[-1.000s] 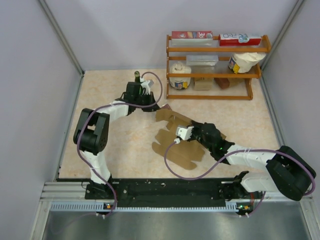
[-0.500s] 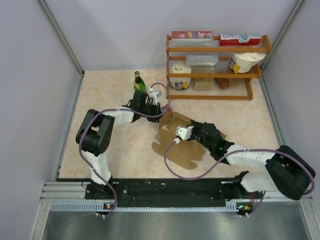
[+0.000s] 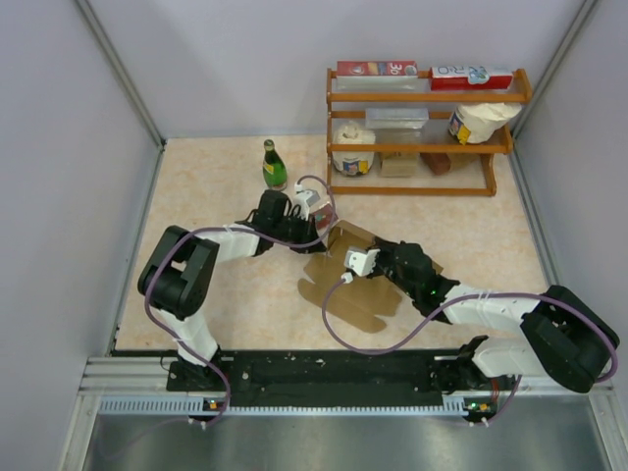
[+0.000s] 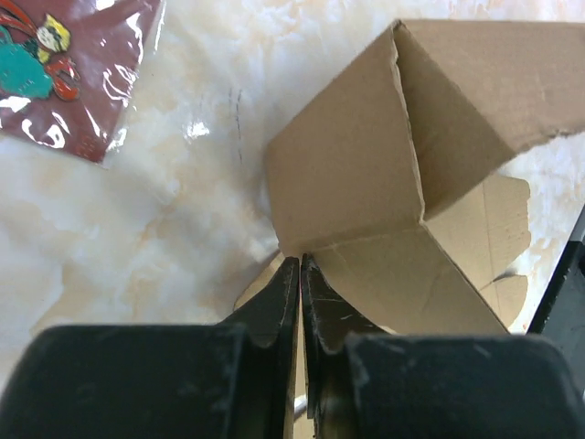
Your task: Fold the paper box
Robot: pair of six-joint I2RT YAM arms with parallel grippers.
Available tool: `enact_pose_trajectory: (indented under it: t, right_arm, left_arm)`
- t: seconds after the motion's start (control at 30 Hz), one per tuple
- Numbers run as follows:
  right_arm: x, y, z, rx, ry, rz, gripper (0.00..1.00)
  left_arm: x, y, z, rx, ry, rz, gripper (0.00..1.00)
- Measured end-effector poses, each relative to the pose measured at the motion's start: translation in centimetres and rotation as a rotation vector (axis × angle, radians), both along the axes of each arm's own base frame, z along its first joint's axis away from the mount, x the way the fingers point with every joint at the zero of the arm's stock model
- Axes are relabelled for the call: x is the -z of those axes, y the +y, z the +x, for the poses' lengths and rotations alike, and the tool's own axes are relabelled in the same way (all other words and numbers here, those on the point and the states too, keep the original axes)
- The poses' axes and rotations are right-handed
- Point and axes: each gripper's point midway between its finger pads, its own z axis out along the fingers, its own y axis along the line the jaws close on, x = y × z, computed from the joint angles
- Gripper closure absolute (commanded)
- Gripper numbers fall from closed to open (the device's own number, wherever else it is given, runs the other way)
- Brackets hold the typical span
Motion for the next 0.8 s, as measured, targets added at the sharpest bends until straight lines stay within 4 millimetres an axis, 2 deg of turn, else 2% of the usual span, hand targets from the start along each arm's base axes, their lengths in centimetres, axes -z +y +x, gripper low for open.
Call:
enact_pose_trajectory:
  t: [0.27,0.53,0.8]
  right_arm:
    - [0.1,0.2,-0.1,-0.005,0.002,-0.002,1.0]
    - [0.2,0.1,-0.2,-0.005,0.006,-0.002,1.0]
    - [0.2,0.2,-0.3,-0.004,0.017,0.012,1.0]
  left_arm:
    - [0.0,-0.2,-0.6,0.023,-0.047,-0.044,0.78]
    - [-1.2,-0.8,0.0,0.038,-0.128,-0.092,0.66]
    - [-2.0,-1.2,-0.4,0.07,-0.184,-0.129,0.56]
